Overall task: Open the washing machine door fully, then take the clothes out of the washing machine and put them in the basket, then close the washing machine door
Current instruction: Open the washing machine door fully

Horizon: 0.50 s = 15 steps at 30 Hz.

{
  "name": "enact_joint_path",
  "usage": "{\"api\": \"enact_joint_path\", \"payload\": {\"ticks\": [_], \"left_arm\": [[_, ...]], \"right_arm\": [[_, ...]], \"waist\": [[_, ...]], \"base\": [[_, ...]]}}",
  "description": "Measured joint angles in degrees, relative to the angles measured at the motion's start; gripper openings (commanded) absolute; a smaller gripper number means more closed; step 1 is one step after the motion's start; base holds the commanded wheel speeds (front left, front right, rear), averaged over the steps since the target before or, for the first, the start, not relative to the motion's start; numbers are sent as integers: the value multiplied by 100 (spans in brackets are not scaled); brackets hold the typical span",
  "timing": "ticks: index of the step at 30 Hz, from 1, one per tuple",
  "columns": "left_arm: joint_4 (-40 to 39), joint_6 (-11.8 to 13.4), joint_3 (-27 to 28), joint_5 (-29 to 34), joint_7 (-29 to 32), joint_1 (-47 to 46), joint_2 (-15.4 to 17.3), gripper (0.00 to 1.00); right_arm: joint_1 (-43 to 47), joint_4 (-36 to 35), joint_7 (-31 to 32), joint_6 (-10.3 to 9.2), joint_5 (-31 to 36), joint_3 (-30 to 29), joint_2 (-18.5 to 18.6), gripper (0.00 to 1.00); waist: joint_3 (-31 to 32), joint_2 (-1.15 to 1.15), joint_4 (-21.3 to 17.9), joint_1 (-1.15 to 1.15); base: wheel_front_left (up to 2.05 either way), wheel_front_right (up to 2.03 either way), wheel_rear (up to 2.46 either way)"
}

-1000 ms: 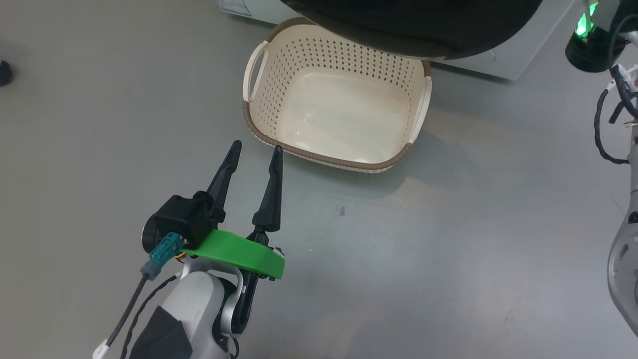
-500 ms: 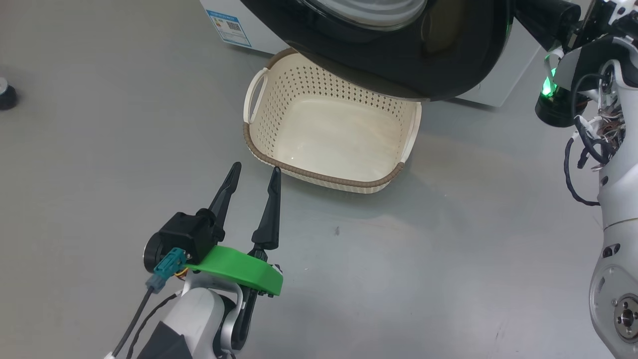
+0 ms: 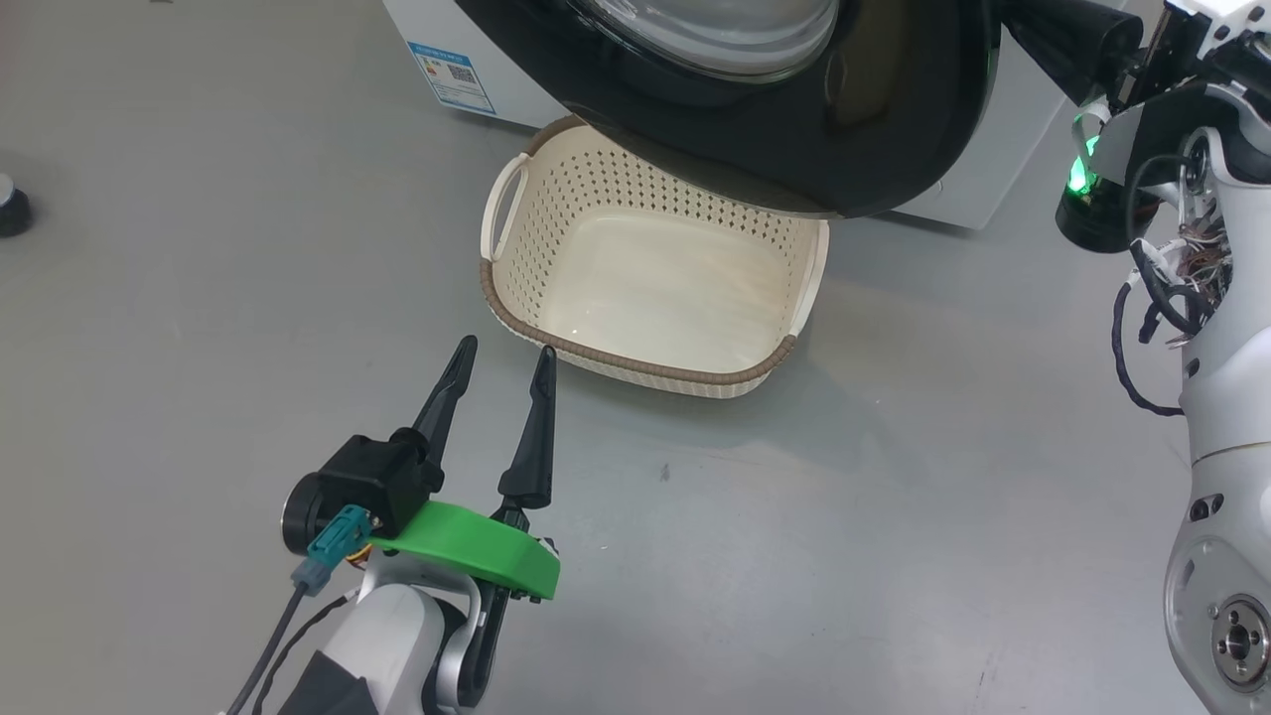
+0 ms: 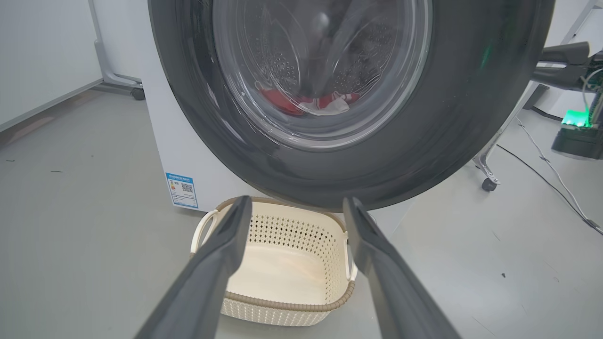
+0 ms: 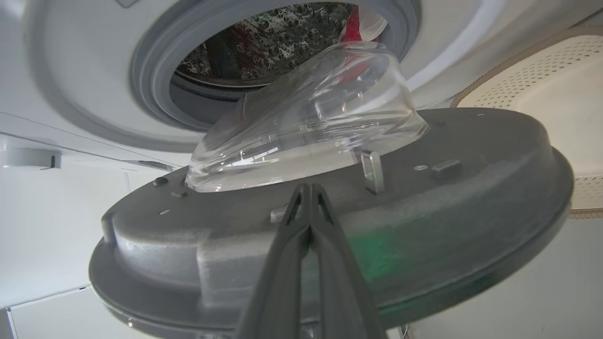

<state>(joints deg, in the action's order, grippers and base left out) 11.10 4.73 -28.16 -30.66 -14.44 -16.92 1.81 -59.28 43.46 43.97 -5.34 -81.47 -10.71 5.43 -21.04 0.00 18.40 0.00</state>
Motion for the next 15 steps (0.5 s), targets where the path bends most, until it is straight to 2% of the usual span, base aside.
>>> {"api": "enact_joint_path", "payload": {"ticks": [6, 12, 15], "left_arm": [[42, -7, 45, 7, 0, 20, 1, 100], [110, -7, 175, 9, 0, 112, 3, 100], [132, -7, 235, 59, 0, 166, 7, 100]], "right_arm": [[178, -167, -240, 482, 227, 112, 67, 0], [608, -326, -628, 1067, 1124, 653, 392, 0], [795, -481, -879, 1199, 1562, 948, 516, 0]], "waist": [[119, 0, -17, 0], [318, 0, -63, 0], [430, 0, -103, 0]], "base": [[0, 0, 0], [0, 0, 0], [0, 0, 0]]}}
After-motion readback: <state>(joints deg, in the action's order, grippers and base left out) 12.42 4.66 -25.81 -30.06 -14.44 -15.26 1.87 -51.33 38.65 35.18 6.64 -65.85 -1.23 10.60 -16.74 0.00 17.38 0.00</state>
